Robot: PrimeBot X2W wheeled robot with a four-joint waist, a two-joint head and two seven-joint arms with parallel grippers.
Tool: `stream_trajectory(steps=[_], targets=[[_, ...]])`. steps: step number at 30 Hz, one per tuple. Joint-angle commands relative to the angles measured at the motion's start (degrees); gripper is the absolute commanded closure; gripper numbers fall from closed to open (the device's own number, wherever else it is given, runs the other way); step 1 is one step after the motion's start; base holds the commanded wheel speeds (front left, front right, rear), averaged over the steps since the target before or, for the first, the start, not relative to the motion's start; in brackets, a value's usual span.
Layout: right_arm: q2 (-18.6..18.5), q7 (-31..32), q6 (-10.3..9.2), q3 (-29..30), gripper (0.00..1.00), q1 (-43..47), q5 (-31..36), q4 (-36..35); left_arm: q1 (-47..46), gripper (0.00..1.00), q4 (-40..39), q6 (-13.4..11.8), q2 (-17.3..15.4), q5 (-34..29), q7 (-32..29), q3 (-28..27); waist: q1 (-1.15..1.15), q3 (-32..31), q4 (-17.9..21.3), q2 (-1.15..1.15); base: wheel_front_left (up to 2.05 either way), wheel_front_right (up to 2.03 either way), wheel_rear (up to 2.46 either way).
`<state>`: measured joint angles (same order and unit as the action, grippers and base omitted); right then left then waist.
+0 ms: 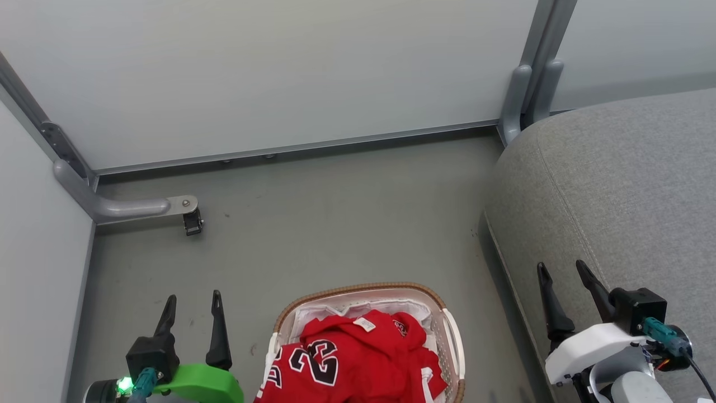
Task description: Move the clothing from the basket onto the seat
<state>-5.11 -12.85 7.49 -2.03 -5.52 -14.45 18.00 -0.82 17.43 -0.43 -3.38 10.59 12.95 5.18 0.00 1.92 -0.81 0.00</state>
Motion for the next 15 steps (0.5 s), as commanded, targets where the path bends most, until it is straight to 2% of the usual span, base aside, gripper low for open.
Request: stream_trajectory(steps=[1, 7, 15], targets=[[-0.2, -0.6, 0.00, -0.1, 0.00, 0.3, 1.4, -0.1, 0.6, 0.00, 0.0, 0.3, -0.1, -1.3, 0.5, 0.0, 0.00, 0.2, 0.1, 0.00, 0.00, 0.00, 0.00], [-0.5, -1.2, 0.00, -0.6, 0.00, -1.4, 3.4, -0.5, -0.7, 0.00, -0.2, 1.0, 0.2, -3.9, 1.1, 1.1, 0.00, 2.4, 0.7, 0.00, 0.00, 0.00, 0.00], [-0.9, -2.1, -0.01, -2.7, 0.00, -5.5, 5.6, -3.0, -4.5, 0.00, 1.8, 1.8, 0.4, -7.1, 1.9, 3.7, 0.00, 9.2, 3.4, 0.00, 0.00, 0.00, 0.00]])
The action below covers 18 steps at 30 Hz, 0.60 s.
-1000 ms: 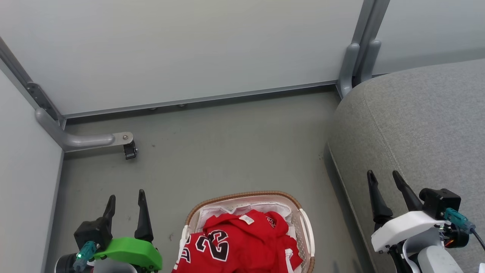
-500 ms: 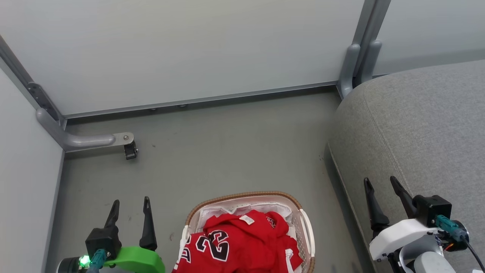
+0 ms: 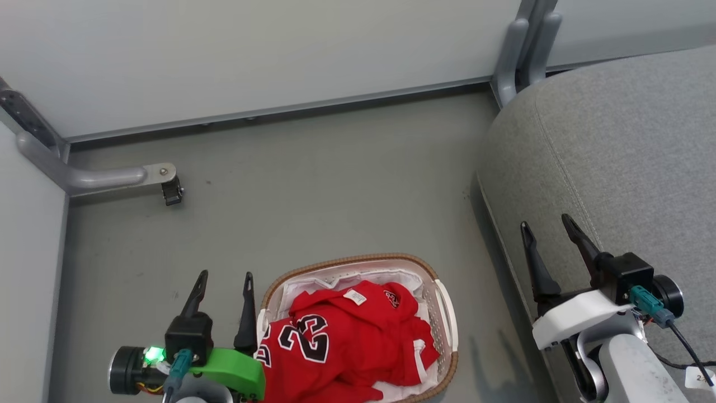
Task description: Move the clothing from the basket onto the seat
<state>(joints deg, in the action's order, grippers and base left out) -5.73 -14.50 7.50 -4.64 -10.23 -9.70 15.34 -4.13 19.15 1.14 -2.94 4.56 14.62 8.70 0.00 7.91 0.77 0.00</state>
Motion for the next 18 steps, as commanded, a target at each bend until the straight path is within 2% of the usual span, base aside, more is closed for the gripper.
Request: stream_trajectory(steps=[1, 9, 18], targets=[[-0.4, -0.5, -0.02, -0.5, 0.00, -1.4, 1.0, -0.7, -2.0, 0.00, 0.6, 0.3, 0.0, -1.4, 0.3, 0.7, 0.00, 4.5, 2.4, 0.00, 0.00, 0.00, 0.00], [-0.3, -0.8, -0.03, -2.4, 0.00, -5.9, -0.4, -2.8, -8.0, 0.00, 5.8, 1.0, 0.0, -2.9, 0.6, 4.9, 0.00, 12.6, 6.4, 0.00, 0.00, 0.00, 0.00], [-0.4, -0.8, -0.03, -4.0, 0.00, -10.2, -2.0, -5.3, -14.9, 0.00, 18.2, 2.0, -0.1, -3.5, 0.5, 8.6, 0.00, 20.0, 9.8, 0.00, 0.00, 0.00, 0.00]])
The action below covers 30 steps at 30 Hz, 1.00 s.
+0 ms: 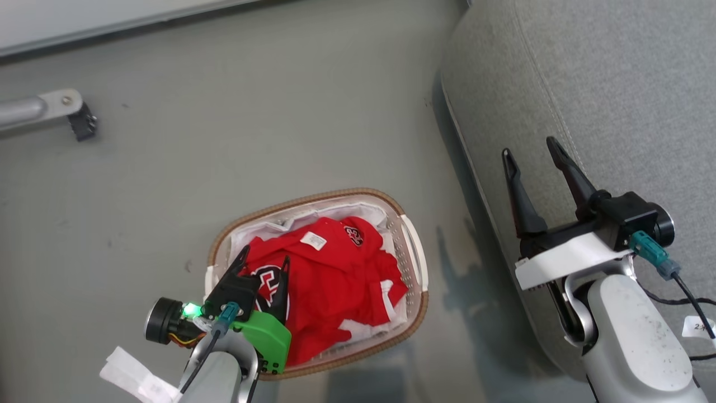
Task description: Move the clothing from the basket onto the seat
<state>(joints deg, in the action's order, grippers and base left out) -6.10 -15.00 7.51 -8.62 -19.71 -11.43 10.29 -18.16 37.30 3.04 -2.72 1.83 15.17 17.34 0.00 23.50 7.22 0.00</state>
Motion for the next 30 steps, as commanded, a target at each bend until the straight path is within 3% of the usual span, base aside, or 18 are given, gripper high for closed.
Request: stream_trajectory(steps=[1, 11, 20, 30], targets=[[0.1, -0.3, -0.04, -0.1, 0.00, -1.2, -0.4, -0.6, -1.7, 0.00, 1.4, 0.2, -0.3, -0.9, 0.0, 0.3, 0.00, 5.2, 3.6, 0.00, 0.00, 0.00, 0.00], [0.3, -0.3, -0.04, -1.8, 0.00, -4.6, -1.0, -2.8, -8.9, 0.00, 12.2, 0.0, -1.6, -3.6, 0.0, 3.2, 0.00, 12.5, 5.5, 0.00, 0.00, 0.00, 0.00], [0.3, -0.3, -0.04, -4.4, 0.00, -6.8, -1.8, -4.6, -17.3, 0.00, 31.2, -2.4, -1.9, -5.6, -1.5, 5.6, 0.00, 17.1, 7.4, 0.00, 0.00, 0.00, 0.00], [1.1, -0.3, -0.04, -5.1, 0.00, -8.0, -2.3, -5.4, -23.2, 0.00, 35.8, -4.1, -2.9, -8.6, -6.7, 9.3, 0.00, 20.8, 8.8, 0.00, 0.00, 0.00, 0.00]])
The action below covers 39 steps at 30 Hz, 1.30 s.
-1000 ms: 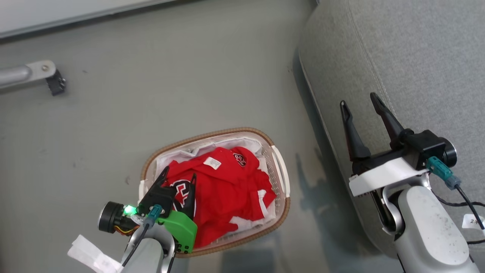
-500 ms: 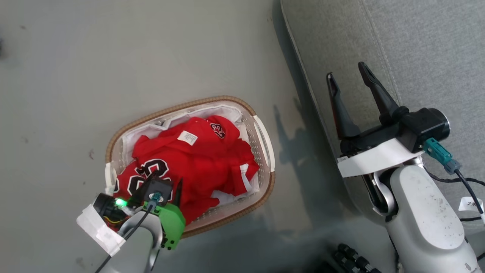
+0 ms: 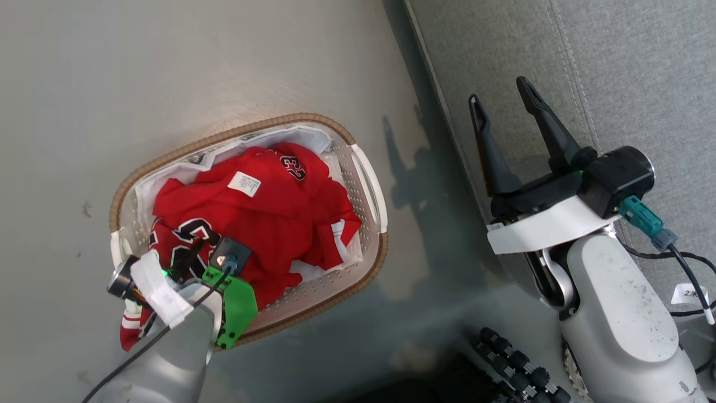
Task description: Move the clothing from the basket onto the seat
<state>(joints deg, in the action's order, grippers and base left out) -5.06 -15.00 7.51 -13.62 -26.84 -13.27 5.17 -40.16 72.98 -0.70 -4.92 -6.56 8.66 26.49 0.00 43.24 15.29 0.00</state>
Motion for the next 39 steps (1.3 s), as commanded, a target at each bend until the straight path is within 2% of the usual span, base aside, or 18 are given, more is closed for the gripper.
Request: stream_trajectory(steps=[1, 3, 15, 16, 17, 18, 23, 26, 35, 39], targets=[[0.1, -0.3, -0.04, -0.1, 0.00, -0.9, -0.5, -0.4, -1.6, 0.00, 0.3, 0.0, -0.6, -0.4, -0.9, 0.5, 0.00, 1.4, 0.8, 0.00, 0.00, 0.00, 0.00], [0.3, -0.3, -0.04, -0.3, 0.00, -1.2, -0.5, -0.5, -2.6, 0.00, 0.5, -0.3, -0.8, -0.9, -2.5, 1.2, 0.00, 2.2, 1.1, 0.00, 0.00, 0.00, 0.00], [0.9, -0.3, -0.04, -2.6, 0.00, -3.0, -2.2, -0.7, -7.2, 0.00, 0.9, 2.4, -1.2, -2.2, -9.9, 4.4, 0.00, 5.9, 2.6, 0.00, 0.00, 0.00, 0.00], [0.9, -0.3, -0.04, -2.8, 0.00, -3.0, -2.3, -0.6, -7.3, 0.28, 0.9, 2.6, -1.3, -2.2, -10.6, 4.6, 0.00, 6.0, 2.7, 0.00, 0.00, 0.00, 0.00], [1.0, -0.3, -0.04, -2.9, 0.00, -3.1, -2.4, -0.5, -7.3, 0.72, 0.9, 2.8, -1.3, -2.3, -11.1, 4.8, 0.00, 6.0, 2.8, 0.00, 0.00, 0.00, 0.00], [1.0, -0.3, -0.04, -2.9, 0.00, -3.1, -2.5, -0.4, -7.3, 1.00, 0.9, 2.8, -1.3, -2.0, -11.6, 4.8, 0.00, 6.0, 2.8, 0.00, 0.00, 0.00, 0.00], [1.2, -0.3, -0.04, -3.3, 0.00, -3.1, -2.7, 0.3, -4.5, 1.00, 1.0, 3.5, -1.8, -0.4, -10.3, 4.4, 0.00, 4.9, 3.0, 0.00, 0.00, 0.00, 0.00], [1.2, -0.3, -0.04, -3.5, 0.00, -3.0, -2.5, 0.7, -3.5, 1.00, 1.0, 3.8, -1.8, 0.7, -7.0, 4.2, 0.00, 3.2, 2.7, 0.00, 0.00, 0.00, 0.00], [0.2, -0.3, -0.04, -3.2, 0.00, -0.4, -1.6, 2.2, 0.4, 1.00, 0.8, 4.4, 0.7, 5.3, 3.6, 2.1, 0.00, -5.3, -0.1, 0.00, 0.00, 0.00, 0.00], [-0.3, -0.3, -0.04, -3.3, 0.00, 1.0, -1.4, 2.9, 2.7, 1.00, -0.4, 4.9, 1.7, 7.9, 5.9, 1.4, 0.00, -9.4, -1.8, 0.00, 0.00, 0.00, 0.00]])
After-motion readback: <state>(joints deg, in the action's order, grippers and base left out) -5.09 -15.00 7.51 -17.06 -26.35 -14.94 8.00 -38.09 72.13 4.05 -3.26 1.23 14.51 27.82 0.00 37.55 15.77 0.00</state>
